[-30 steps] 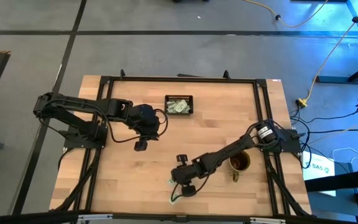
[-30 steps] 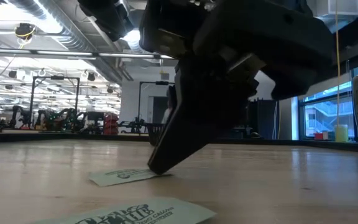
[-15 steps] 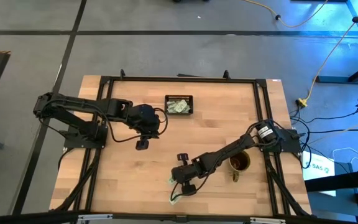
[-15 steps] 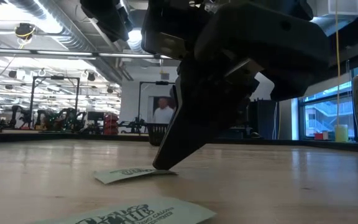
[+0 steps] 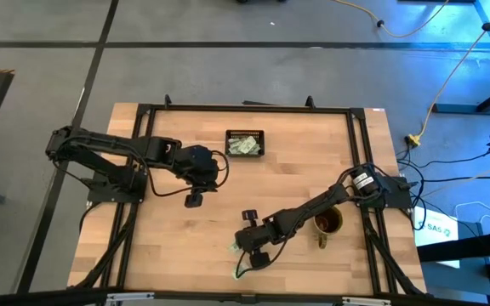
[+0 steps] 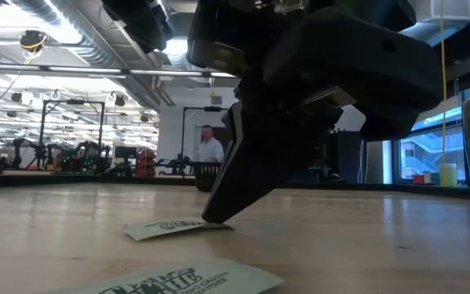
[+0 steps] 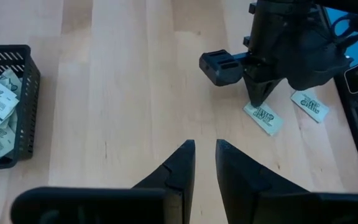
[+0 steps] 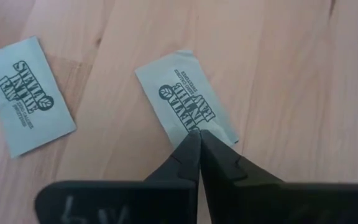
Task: Pick and place Stevia / Truvia into bins
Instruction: Put the white stevia packet into the black bin
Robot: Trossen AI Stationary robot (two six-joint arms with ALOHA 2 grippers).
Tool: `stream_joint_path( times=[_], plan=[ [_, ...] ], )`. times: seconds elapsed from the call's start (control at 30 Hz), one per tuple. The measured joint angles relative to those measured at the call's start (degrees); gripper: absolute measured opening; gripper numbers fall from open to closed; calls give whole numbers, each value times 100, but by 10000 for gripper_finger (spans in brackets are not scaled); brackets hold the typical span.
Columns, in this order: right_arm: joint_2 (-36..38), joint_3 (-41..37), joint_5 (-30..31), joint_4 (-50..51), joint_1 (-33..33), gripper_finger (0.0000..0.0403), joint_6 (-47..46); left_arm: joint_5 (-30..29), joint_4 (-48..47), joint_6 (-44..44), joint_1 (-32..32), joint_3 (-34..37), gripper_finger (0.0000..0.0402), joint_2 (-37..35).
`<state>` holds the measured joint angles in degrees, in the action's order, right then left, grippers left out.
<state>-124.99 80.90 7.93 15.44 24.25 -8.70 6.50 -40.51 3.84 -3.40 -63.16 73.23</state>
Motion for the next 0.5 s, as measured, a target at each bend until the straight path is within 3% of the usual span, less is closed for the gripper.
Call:
stream_joint_path(
  times=[0.5],
  plan=[
    [0, -2, -265, -2, -2, 15, -152, 0, 0, -1, 0, 0, 59, 0]
  ],
)
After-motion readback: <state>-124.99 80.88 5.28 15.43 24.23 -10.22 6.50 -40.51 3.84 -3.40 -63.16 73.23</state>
